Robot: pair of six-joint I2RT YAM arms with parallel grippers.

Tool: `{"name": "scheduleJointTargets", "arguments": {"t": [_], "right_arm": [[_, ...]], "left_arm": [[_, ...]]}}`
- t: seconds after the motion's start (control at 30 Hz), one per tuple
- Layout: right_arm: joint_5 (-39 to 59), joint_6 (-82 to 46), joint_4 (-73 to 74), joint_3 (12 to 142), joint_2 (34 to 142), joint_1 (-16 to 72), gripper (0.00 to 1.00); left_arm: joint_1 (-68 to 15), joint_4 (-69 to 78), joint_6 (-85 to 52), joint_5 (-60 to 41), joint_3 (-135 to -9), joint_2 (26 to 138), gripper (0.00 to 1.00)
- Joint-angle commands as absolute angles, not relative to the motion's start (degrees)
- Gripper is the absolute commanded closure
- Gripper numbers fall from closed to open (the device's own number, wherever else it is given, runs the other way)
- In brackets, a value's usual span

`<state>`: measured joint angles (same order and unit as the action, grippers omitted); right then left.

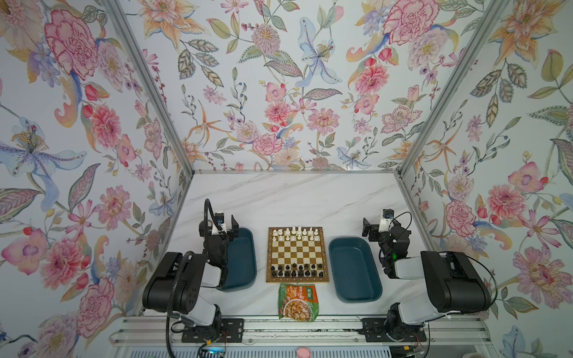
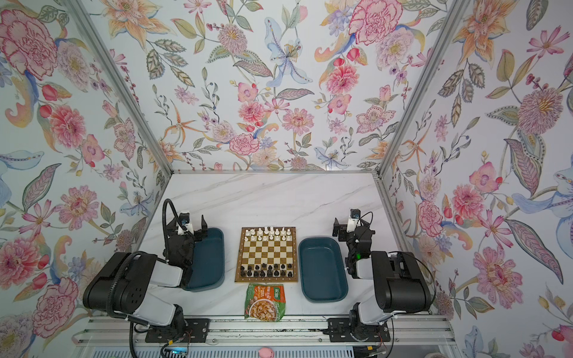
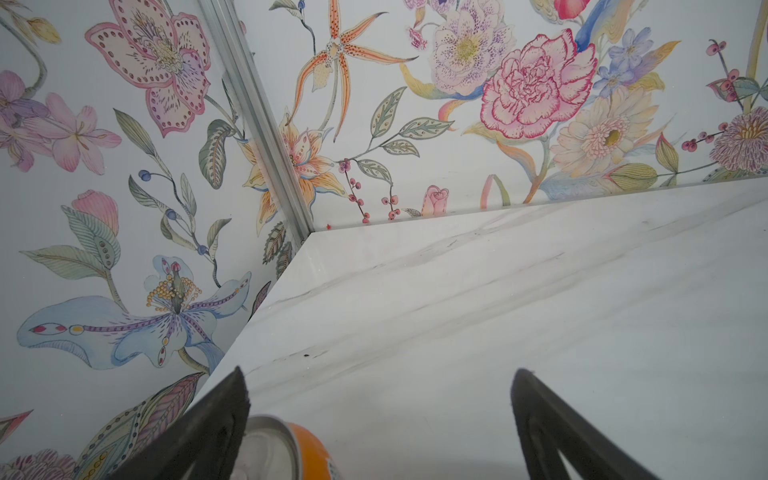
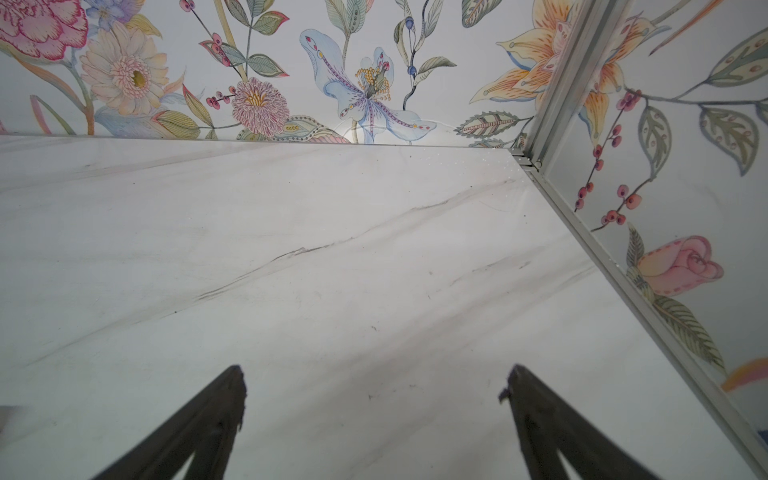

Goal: Set up the chess pieces on the board

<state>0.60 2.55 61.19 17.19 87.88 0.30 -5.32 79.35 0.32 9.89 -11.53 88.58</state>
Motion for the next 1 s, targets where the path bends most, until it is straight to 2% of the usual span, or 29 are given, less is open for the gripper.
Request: {"name": "scheduleJointTargets", "arguments": {"t": [0.0, 0.97], "right_arm": [[0.2, 1.9, 62.3, 17.1, 88.5, 0.4, 0.01], [1.0, 1.8, 62.3, 17.2, 88.5, 0.0, 0.01]], "left_arm": [[-5.8, 81.9, 1.2, 11.3, -11.2, 89.1, 0.01], [-5.7, 82.0, 1.2, 11.3, -11.2, 89.1, 0.01]]}}
